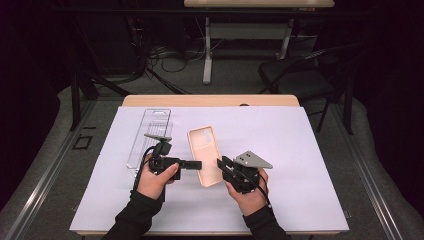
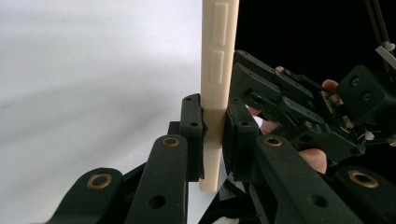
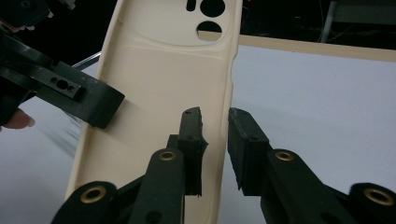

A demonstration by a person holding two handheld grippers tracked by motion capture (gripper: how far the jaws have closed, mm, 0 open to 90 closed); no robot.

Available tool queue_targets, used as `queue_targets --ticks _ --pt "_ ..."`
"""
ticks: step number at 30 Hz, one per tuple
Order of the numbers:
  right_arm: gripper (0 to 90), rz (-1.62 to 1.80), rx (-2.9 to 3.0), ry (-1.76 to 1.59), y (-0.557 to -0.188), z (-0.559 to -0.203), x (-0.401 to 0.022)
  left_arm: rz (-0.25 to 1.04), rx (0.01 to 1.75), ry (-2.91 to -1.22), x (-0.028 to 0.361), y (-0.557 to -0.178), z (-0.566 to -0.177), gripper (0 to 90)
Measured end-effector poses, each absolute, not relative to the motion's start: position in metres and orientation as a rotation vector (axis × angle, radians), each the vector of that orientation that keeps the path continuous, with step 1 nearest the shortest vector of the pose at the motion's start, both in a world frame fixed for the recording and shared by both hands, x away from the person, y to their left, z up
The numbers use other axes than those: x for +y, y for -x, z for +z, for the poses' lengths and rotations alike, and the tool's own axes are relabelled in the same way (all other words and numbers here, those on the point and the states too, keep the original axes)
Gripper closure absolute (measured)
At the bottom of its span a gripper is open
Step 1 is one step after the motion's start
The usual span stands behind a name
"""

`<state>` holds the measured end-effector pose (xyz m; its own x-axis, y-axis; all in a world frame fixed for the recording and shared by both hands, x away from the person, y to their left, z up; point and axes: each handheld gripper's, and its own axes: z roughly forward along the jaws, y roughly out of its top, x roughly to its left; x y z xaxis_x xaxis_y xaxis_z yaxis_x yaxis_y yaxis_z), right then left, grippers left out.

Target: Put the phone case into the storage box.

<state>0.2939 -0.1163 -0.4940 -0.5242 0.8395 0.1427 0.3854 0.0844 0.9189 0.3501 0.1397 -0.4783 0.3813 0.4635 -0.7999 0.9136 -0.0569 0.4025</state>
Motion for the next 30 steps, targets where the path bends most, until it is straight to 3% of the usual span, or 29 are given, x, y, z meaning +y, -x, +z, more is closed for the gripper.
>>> queue_targets --ticks 12,30 --pt "60.3 1.476 2.017 -1.119 -0.289 -0.477 -0.125 -0.492 1.150 -1.699 0.142 -0.346 -0.471 80.7" --pt "52.0 1.448 2.078 -0.954 -0.287 -0.444 -0.131 -0.272 1.004 -1.720 0.133 -0.324 -0.450 80.7"
